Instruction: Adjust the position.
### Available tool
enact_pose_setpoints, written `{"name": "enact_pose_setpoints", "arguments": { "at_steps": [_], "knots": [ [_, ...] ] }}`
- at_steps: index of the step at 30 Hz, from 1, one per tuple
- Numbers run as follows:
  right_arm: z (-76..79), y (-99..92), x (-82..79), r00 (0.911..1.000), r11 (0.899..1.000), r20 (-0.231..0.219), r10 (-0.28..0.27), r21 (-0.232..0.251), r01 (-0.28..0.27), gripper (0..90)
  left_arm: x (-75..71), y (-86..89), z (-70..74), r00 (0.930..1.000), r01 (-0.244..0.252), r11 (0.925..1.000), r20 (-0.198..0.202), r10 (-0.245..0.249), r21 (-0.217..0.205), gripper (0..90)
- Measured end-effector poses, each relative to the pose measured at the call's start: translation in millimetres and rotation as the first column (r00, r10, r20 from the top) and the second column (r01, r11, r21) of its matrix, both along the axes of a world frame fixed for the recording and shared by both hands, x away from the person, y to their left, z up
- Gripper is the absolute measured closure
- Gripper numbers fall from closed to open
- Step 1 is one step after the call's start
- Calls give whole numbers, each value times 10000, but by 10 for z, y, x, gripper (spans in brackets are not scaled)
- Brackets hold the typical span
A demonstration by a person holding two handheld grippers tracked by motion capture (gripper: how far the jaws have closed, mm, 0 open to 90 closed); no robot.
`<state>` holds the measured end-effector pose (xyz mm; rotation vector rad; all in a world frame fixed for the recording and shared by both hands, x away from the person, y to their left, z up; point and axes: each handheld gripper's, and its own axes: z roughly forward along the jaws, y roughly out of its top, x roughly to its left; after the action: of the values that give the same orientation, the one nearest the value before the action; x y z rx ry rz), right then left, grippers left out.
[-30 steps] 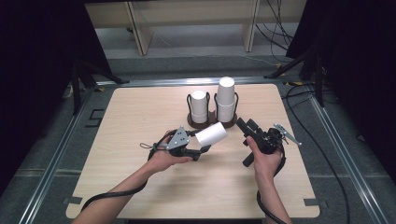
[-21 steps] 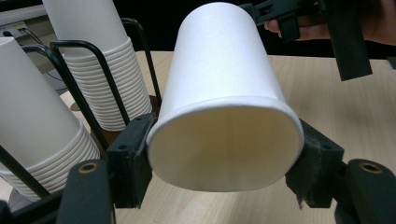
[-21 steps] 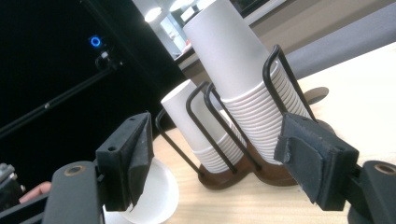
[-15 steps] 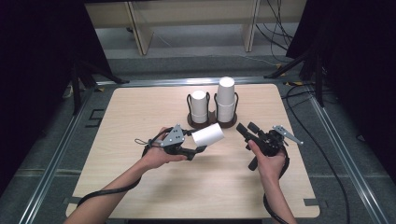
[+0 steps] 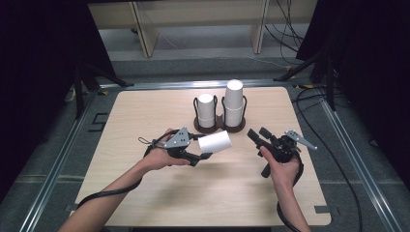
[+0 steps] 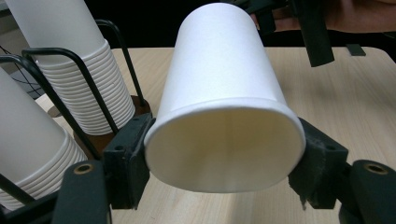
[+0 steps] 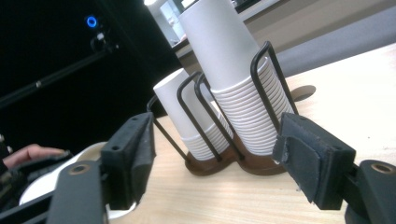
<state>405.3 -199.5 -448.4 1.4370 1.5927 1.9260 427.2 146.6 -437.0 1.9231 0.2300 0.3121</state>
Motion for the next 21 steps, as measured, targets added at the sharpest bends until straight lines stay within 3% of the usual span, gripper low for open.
{"name": "enact_pose_setpoints", "arguments": {
  "at_steps": [3,4,8,11,12,13,16,19,20,21],
  "knots": [
    [23,-10,-12,9993,9993,333,154,-348,-142,297,1,20,16,9999,157,9998,-55,-156,113,298],
    [37,-5,-18,9997,9991,192,143,-399,-135,294,1,20,16,9999,157,9998,-55,-156,113,298],
    [44,-29,-8,9982,9960,473,375,-827,-335,287,5,67,56,9994,342,9981,21,-344,517,299],
    [61,-36,-19,9986,9941,171,501,-974,-482,280,3,95,79,9987,504,9963,-38,-503,693,299],
    [53,-58,-6,9973,9888,434,599,-1391,-534,279,3,95,79,9987,504,9963,-38,-503,693,299],
    [62,-55,-22,9966,9882,287,775,-1345,-729,276,7,114,99,9983,588,9951,-35,-587,797,299],
    [58,-65,-15,9926,9820,545,1082,-1615,-982,275,8,127,122,9971,767,9925,-62,-765,953,300],
    [63,-73,-20,9909,9753,493,1251,-1895,-1137,276,8,125,135,9954,958,9898,-96,-953,1050,300],
    [66,-62,-37,9911,9759,262,1305,-1800,-1237,276,8,124,139,9944,1052,9884,-134,-1044,1097,300],
    [62,-66,-23,9910,9708,313,1304,-2071,-1212,276,14,117,135,9923,1240,9869,-188,-1228,1036,300]
  ]
}}
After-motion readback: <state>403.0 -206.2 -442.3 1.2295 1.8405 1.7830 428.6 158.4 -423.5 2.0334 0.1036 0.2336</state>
